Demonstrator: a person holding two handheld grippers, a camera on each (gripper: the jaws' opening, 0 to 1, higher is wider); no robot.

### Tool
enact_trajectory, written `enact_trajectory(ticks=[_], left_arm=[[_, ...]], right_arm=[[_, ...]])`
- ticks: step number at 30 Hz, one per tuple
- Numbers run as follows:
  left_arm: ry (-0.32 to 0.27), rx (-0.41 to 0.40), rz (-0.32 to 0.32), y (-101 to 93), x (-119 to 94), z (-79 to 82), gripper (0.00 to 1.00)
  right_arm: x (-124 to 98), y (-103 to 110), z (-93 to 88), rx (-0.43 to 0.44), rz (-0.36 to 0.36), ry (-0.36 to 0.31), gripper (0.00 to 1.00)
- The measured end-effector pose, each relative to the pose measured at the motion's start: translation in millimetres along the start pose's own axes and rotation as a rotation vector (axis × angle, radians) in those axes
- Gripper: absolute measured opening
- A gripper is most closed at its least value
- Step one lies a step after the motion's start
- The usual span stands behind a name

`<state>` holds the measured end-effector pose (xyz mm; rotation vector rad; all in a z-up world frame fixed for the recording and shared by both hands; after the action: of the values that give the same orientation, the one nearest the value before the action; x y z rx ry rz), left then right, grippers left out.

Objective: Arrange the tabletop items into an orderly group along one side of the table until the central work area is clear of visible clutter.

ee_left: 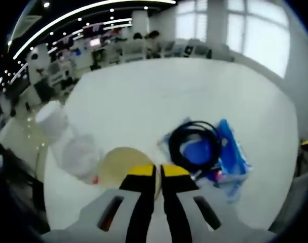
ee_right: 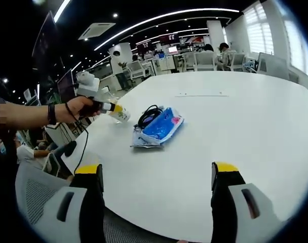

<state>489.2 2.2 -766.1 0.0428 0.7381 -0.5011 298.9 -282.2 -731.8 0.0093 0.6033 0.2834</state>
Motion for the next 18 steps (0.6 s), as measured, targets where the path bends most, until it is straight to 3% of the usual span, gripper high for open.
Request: enact_trajectory(ticks=[4, 18], left_arm=[[0.046, 0.014, 0.011, 0.6, 10.1, -2.7, 0.01], [0.088, 0.034, 0.013, 8.3, 22.5, 8.9, 0.02]], right_arm=[[0.0, 0.0, -0.3, 0.002, 0.001, 0.004, 0.88], [0.1, -4.1, 0.0, 0.016, -0.01, 0.004, 0.88]])
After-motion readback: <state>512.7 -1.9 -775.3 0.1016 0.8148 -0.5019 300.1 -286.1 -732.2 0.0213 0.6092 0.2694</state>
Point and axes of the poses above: the point that each gripper's makers call its tool centre point, and the gripper's own axes: x roughly forward along the fingers, y roughly to its left, z roughly out of its top, the point moved 3 cm from there along -x, roughly backward along the fingers, and after that the axes turned 13 degrees about -z, right-handed, at the moved point
